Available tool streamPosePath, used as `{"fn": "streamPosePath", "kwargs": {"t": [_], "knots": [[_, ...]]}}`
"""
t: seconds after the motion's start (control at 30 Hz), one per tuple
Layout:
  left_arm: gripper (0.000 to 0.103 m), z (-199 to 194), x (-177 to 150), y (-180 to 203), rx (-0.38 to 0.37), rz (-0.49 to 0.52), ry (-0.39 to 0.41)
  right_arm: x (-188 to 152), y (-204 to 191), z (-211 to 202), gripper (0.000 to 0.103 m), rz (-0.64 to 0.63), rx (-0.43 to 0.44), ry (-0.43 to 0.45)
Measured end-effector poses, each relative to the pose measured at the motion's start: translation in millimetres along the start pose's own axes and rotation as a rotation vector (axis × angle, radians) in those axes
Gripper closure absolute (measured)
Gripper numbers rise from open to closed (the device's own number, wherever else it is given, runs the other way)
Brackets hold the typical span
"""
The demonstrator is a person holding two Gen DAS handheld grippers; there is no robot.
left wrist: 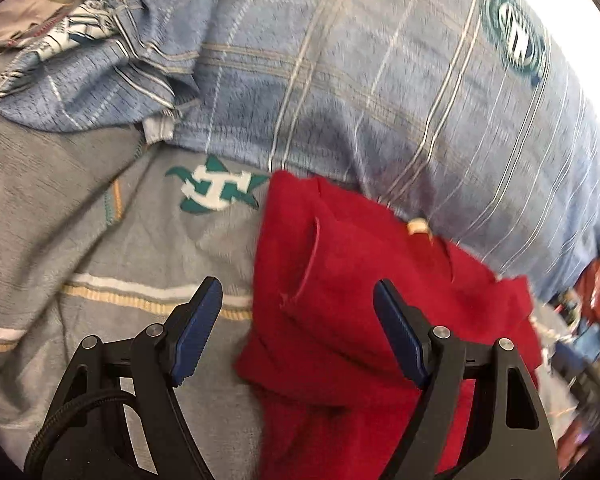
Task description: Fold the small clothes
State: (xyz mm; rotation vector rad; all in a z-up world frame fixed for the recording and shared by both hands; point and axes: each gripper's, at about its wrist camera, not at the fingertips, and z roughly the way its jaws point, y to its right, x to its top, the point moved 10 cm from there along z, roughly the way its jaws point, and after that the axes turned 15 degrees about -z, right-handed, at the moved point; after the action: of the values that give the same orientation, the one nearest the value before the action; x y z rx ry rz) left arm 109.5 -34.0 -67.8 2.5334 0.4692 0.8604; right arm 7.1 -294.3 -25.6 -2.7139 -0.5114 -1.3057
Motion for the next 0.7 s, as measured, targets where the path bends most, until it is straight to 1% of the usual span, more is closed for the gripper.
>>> {"fn": "streamPosePath", "kwargs": {"t": [0.03, 0.07, 0.1, 0.13, 0.2, 0.27, 0.3, 0.33, 0.37, 0.4, 0.43, 0.47, 0.5, 0.57, 0.63, 0.7], "knots": [[0.024, 2.4, -3.3, 0.7, 0.001, 0.005, -0.008, -12.0, 29.6, -6.8, 0.046, 0.048, -0.078, -0.025], [0.024, 5.3, -7.0, 2.7, 0.006, 0.013, -0.016, -20.3, 50.7, -6.5, 0.046, 0.096, -0.111, -0.046], [0.024, 6.9, -10.4, 4.6, 0.013, 0.024, -0.019, -29.6, 68.3, -5.2, 0.046, 0.155, -0.119, -0.066], [0.024, 7.8, -12.2, 5.7, 0.018, 0.035, -0.019, -36.3, 79.9, -1.2, 0.046, 0.209, -0.110, -0.081], [0.024, 10.8, -17.6, 8.1, 0.041, 0.076, -0.011, -47.0, 95.2, 13.8, 0.046, 0.313, -0.056, -0.091], [0.024, 12.8, -20.9, 9.5, 0.062, 0.109, -0.003, -47.7, 94.9, 36.7, 0.047, 0.359, -0.029, -0.114], [0.024, 13.0, -21.5, 10.3, 0.067, 0.119, -0.001, -46.1, 89.3, 43.4, 0.056, 0.343, -0.013, -0.123], [0.024, 12.7, -21.6, 10.7, 0.068, 0.125, 0.001, -43.7, 84.3, 48.1, 0.074, 0.297, -0.029, -0.133], [0.024, 11.6, -21.7, 11.4, 0.066, 0.129, 0.003, -40.8, 82.7, 44.5, 0.080, 0.215, -0.108, -0.137], [0.024, 10.5, -21.0, 11.5, 0.065, 0.128, 0.006, -38.7, 83.3, 37.9, 0.086, 0.170, -0.141, -0.123], [0.024, 9.8, -20.5, 11.1, 0.064, 0.124, 0.009, -39.5, 88.0, 28.5, 0.087, 0.164, -0.166, -0.106], [0.024, 10.0, -20.2, 10.5, 0.064, 0.119, 0.009, -46.8, 95.3, 21.5, 0.087, 0.185, -0.189, -0.108], [0.024, 12.9, -21.7, 9.0, 0.071, 0.115, -0.003, -56.0, 102.3, 17.4, 0.087, 0.215, -0.203, -0.119], [0.024, 17.1, -24.7, 7.2, 0.088, 0.120, -0.020, -76.7, 112.4, 24.6, 0.088, 0.248, -0.212, -0.172], [0.024, 15.6, -24.5, 7.3, 0.091, 0.124, -0.008, -74.2, 113.3, 18.8, 0.087, 0.264, -0.207, -0.142], [0.024, 16.0, -24.8, 7.2, 0.097, 0.128, -0.006, -64.5, 118.5, 1.0, 0.081, 0.307, -0.228, -0.103]]}}
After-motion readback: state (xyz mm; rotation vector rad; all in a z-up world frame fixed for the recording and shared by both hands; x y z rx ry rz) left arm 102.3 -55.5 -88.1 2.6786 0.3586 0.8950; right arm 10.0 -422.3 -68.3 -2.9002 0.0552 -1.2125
